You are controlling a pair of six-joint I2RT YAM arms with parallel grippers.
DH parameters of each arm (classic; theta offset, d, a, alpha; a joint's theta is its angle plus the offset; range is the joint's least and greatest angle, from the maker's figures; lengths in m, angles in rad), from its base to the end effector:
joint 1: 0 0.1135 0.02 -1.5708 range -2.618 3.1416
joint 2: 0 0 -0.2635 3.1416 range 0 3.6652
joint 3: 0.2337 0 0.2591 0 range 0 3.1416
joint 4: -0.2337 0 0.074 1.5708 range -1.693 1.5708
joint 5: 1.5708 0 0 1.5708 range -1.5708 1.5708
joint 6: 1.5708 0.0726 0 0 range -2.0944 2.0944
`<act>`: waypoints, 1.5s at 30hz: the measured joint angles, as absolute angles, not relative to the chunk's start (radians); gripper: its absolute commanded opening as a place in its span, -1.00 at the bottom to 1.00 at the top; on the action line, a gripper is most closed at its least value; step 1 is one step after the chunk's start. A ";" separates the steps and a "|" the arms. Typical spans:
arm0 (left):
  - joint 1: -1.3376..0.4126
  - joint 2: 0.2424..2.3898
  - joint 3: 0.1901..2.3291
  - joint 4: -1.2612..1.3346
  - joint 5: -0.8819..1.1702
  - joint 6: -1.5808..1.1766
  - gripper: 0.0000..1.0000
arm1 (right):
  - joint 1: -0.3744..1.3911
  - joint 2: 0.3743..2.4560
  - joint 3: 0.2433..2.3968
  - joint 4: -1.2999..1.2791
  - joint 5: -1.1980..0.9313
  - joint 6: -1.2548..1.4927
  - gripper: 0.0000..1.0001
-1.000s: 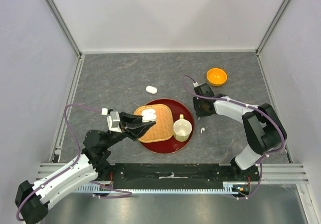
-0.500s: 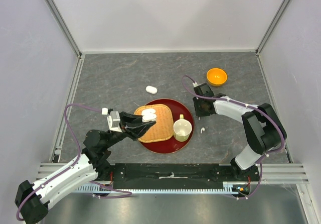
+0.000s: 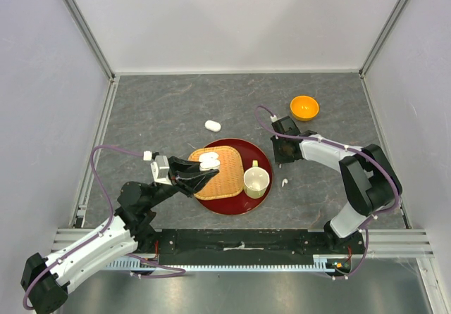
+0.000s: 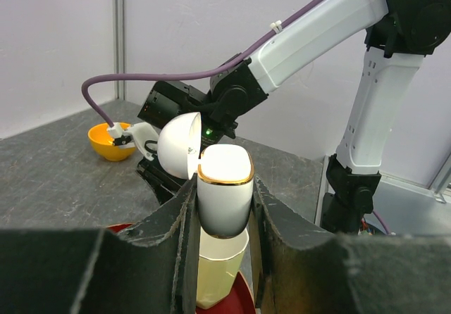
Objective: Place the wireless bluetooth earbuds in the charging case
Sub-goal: Pick up the earbud from the center of the board.
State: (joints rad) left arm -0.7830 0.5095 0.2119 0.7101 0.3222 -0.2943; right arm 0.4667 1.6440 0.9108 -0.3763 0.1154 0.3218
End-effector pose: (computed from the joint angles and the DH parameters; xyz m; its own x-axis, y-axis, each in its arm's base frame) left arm 0.1110 -0.1429 0.2827 0.0182 -0.4063 -0.9136 0.9195 0.3655 -0.1442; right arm 0.3000 0.1418 0.1213 -0.8855 -0.0944 -0.4549 -0.1276 0.9909 0.0430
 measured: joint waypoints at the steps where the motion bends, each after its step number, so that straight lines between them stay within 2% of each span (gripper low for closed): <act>1: -0.783 0.508 0.212 0.710 0.322 -0.294 -0.96 | 0.467 1.645 0.912 -0.377 0.115 0.321 -0.52; 3: -0.783 0.506 0.212 0.709 0.322 -0.294 -0.96 | 0.467 1.645 0.913 -0.378 0.115 0.320 -0.54; 10: -0.783 0.503 0.212 0.704 0.319 -0.294 -0.95 | 0.467 1.645 0.913 -0.379 0.116 0.319 -0.85; 22: -0.783 0.505 0.212 0.704 0.318 -0.294 -0.95 | 0.467 1.643 0.954 -0.431 0.122 0.319 -0.88; 26: -0.783 0.505 0.212 0.704 0.318 -0.294 -0.96 | 0.467 1.608 0.962 -0.448 0.126 0.319 -1.00; 31: -0.783 0.508 0.212 0.704 0.317 -0.294 -0.95 | 0.468 1.477 0.964 -0.447 0.130 0.336 -1.00; 36: -0.783 0.525 0.212 0.705 0.315 -0.294 -0.95 | 0.496 1.258 0.959 -0.384 0.147 0.376 -1.00; 45: -0.783 0.574 0.212 0.728 0.303 -0.295 -0.96 | 0.702 0.919 0.885 -0.210 0.274 0.460 -1.00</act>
State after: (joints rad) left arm -0.7830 0.5739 0.2119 0.7284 0.3031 -0.2947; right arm 0.7021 0.9192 0.8852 -0.2096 0.2745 0.4603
